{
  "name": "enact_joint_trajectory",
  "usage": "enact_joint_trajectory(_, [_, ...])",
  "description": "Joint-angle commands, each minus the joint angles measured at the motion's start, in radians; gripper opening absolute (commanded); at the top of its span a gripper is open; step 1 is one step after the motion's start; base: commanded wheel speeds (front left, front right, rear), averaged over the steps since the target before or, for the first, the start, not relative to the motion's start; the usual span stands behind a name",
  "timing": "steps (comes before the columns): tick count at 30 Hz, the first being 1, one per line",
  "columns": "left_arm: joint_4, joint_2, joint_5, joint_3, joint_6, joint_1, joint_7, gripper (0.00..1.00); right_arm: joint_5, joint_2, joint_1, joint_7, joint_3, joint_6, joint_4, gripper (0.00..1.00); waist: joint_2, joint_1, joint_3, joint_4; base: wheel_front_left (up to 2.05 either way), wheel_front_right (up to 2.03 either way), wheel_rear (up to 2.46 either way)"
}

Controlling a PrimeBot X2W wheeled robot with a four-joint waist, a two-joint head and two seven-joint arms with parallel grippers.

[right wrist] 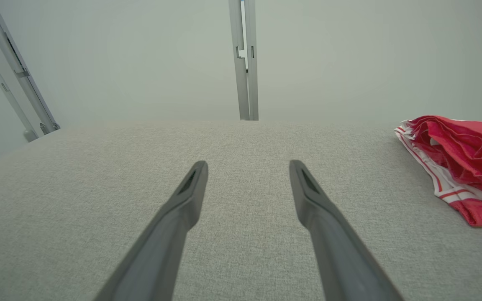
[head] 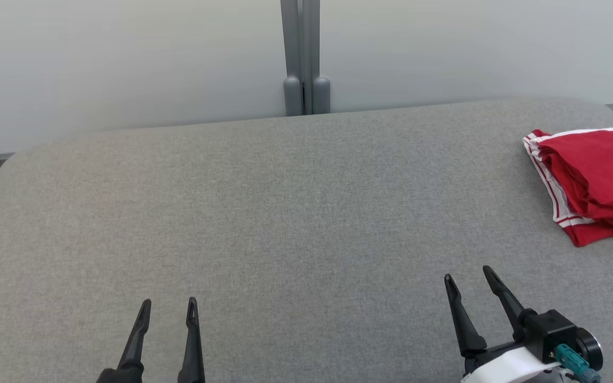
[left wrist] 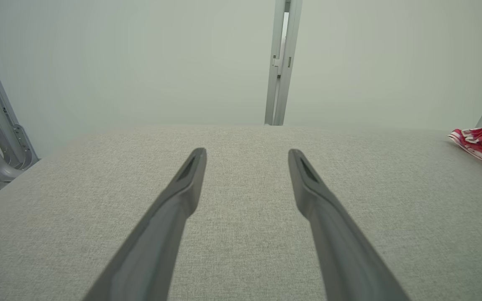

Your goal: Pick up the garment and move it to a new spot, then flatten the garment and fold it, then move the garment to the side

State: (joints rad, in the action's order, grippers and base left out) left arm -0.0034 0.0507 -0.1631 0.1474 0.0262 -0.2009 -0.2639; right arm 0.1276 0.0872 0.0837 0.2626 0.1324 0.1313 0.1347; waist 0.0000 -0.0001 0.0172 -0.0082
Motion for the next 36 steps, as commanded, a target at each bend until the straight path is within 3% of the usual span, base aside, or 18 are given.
enact_joint_trajectory(1, [0.004, 0.001, 0.009, -0.004, -0.003, -0.017, 0.000, 1.00, -0.004, -0.004, 0.020, 0.002, -0.007, -0.001, -0.002, 1.00, 0.0000, 0.0001, 0.044, 0.015, 0.00, 0.00, 0.00])
enact_joint_trajectory(20, [0.050, 0.001, 0.007, -0.031, 0.022, -0.080, 0.000, 1.00, 0.000, -0.032, 0.091, 0.002, -0.033, -0.001, 0.002, 1.00, 0.0000, 0.0001, 0.108, -0.026, 0.00, 0.00, 0.00])
enact_joint_trajectory(36, [0.068, 0.001, 0.004, -0.037, 0.007, -0.092, 0.000, 1.00, 0.010, -0.023, 0.101, 0.002, -0.014, -0.001, -0.005, 1.00, 0.0000, 0.0001, 0.122, -0.020, 0.00, 0.00, 0.00])
